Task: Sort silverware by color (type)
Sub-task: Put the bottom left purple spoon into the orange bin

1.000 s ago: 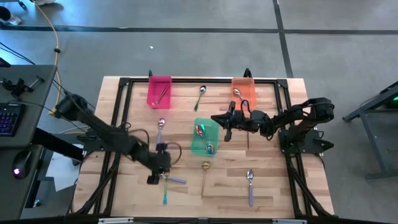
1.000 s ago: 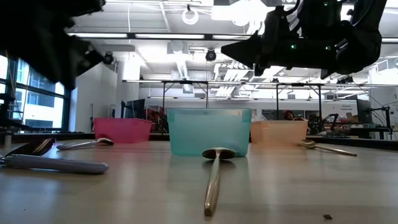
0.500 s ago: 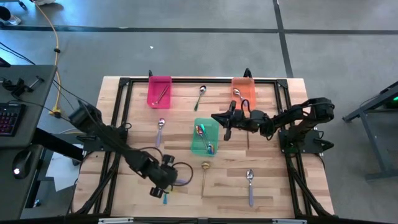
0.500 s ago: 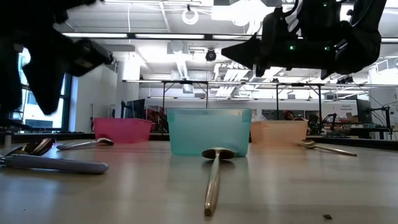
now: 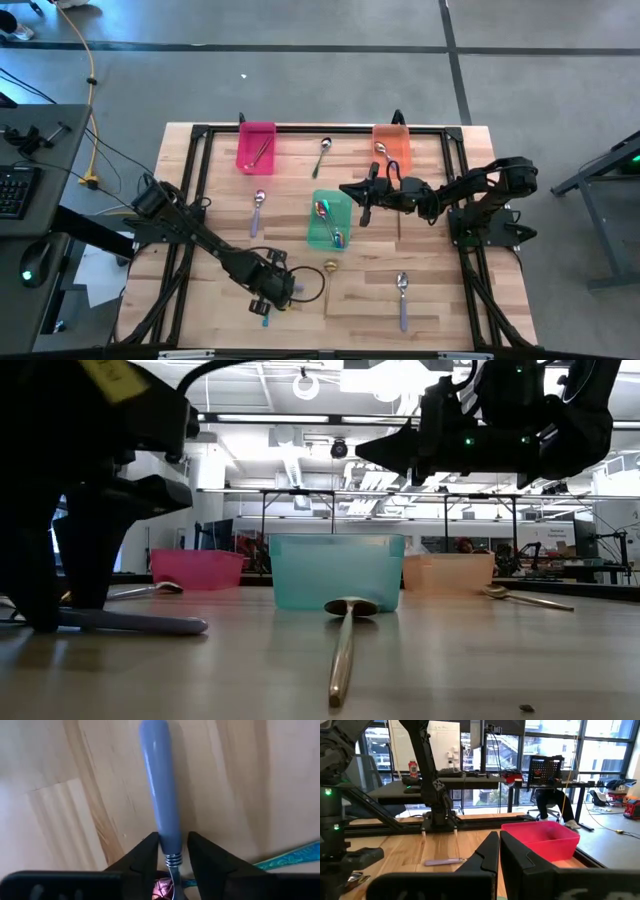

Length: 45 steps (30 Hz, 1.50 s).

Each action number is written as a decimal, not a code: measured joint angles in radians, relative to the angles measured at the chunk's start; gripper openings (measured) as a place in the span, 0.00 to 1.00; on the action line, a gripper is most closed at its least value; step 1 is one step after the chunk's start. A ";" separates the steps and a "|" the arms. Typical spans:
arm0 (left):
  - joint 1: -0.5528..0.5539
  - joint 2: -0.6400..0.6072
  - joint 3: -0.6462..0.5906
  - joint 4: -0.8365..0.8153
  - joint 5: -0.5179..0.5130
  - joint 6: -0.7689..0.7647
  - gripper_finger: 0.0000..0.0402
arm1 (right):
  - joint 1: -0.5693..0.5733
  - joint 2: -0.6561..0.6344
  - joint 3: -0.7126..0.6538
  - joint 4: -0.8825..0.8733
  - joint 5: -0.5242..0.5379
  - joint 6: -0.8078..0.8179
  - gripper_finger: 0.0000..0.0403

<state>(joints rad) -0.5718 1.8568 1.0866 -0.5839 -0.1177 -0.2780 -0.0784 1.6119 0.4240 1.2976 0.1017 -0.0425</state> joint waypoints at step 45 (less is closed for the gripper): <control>0.702 -0.521 -0.581 1.236 0.291 0.222 0.06 | 0.027 -0.014 0.248 -0.545 0.000 0.142 0.19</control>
<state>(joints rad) 0.1306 1.3356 0.5052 0.6526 0.1730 -0.0559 -0.0513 1.5978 0.6719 0.7525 0.1013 0.0990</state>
